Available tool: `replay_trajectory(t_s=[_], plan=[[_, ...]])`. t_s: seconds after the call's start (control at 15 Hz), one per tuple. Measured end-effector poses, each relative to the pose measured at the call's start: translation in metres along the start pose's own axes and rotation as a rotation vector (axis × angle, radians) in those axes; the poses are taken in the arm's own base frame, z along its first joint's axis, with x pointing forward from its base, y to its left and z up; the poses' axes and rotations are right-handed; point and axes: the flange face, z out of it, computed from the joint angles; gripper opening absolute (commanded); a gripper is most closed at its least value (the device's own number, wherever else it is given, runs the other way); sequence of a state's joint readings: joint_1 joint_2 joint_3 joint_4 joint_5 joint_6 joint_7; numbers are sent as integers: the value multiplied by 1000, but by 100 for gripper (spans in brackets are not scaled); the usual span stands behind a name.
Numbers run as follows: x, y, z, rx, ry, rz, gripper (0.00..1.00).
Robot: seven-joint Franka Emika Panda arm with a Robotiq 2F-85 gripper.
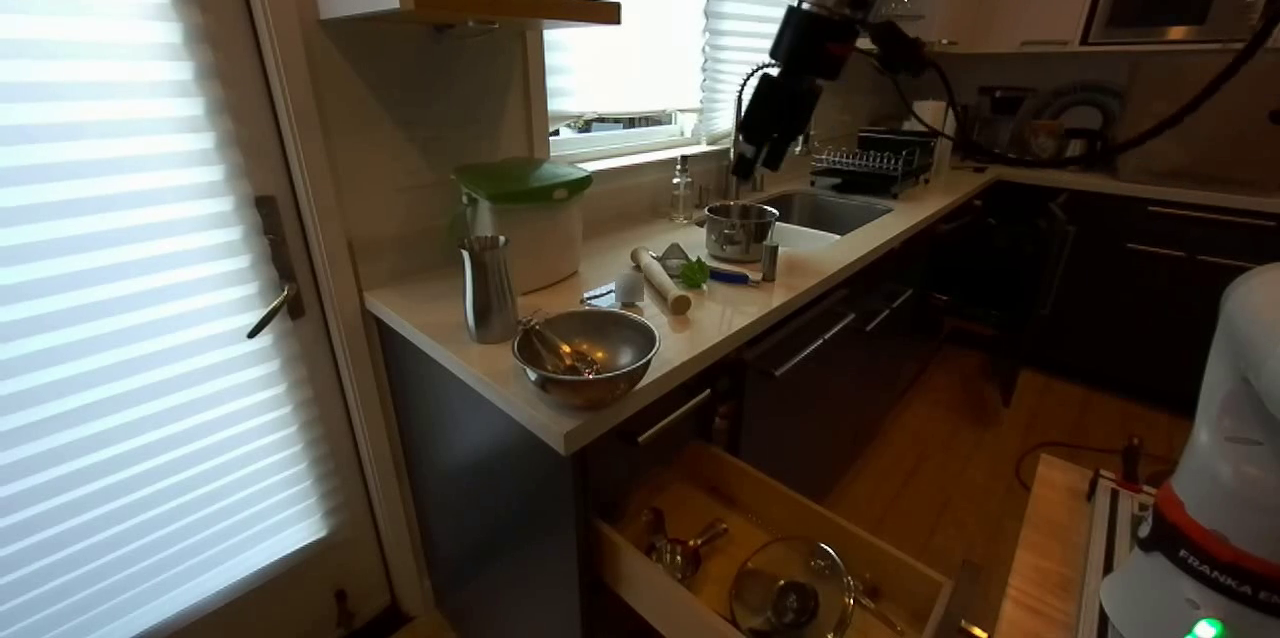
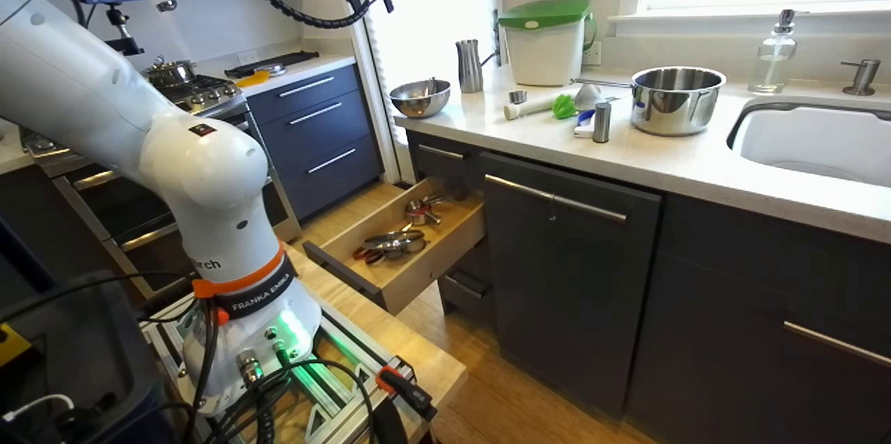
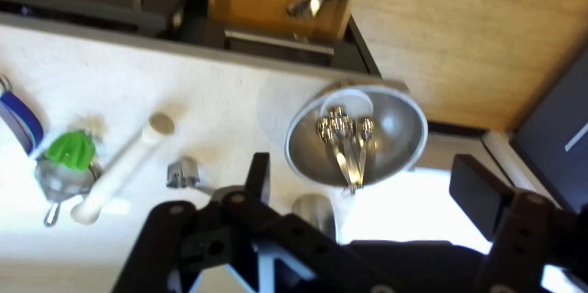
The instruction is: Put the measuring spoons in the pot
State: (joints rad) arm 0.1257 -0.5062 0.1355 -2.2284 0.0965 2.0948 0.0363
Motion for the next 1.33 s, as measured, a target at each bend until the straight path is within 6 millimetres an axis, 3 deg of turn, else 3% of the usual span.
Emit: replay_trajectory(t_s=[0.13, 0.27, 0.4, 0.6, 0.93, 1.07, 1.33], plan=[[40, 21, -1, 77, 84, 56, 100], [75, 50, 10, 157, 121, 92, 100], [105, 78, 33, 214, 111, 103, 100], [137, 110, 85, 230, 27, 99, 100], [148, 141, 171, 294, -136, 157, 100], [149, 142, 180, 351, -137, 150, 100], [153, 139, 172, 365, -132, 143, 100]])
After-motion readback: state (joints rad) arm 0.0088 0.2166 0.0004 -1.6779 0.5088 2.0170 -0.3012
